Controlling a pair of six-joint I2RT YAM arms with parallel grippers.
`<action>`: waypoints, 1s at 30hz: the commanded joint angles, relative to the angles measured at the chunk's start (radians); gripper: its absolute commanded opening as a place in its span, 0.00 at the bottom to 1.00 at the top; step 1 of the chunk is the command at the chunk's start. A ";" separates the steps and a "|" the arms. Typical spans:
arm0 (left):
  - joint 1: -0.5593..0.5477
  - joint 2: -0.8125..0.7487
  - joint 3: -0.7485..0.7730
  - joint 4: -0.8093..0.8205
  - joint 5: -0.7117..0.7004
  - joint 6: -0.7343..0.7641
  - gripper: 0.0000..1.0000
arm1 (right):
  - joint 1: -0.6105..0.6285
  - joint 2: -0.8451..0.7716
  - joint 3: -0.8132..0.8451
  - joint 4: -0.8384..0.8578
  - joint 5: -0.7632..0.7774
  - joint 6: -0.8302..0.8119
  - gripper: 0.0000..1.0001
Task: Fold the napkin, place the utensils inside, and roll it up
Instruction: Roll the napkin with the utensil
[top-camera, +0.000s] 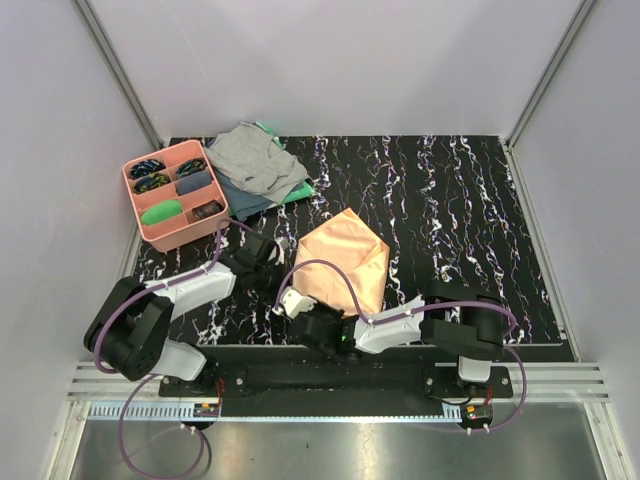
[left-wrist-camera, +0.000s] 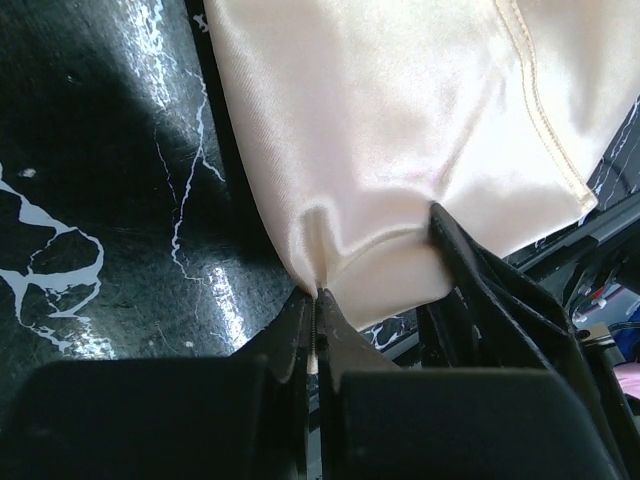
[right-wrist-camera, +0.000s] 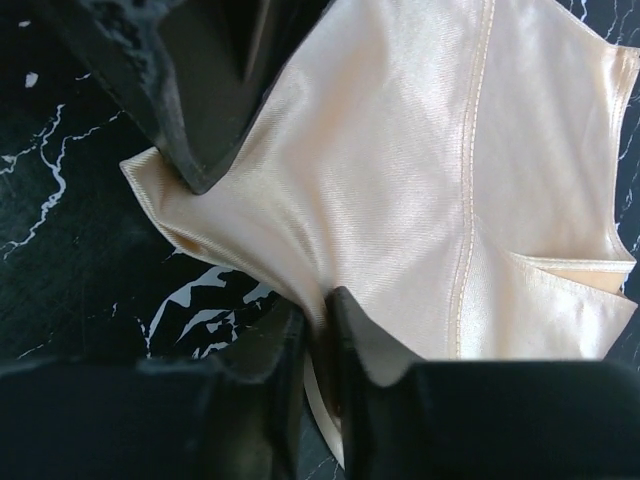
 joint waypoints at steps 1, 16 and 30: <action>0.010 -0.026 0.022 0.012 0.023 0.015 0.08 | -0.003 -0.016 -0.015 -0.019 -0.032 -0.016 0.18; 0.046 -0.319 -0.185 0.104 -0.317 -0.098 0.84 | -0.102 -0.168 0.074 -0.295 -0.465 0.079 0.00; -0.057 -0.601 -0.260 0.249 -0.397 0.101 0.90 | -0.412 -0.059 0.250 -0.482 -1.117 0.085 0.00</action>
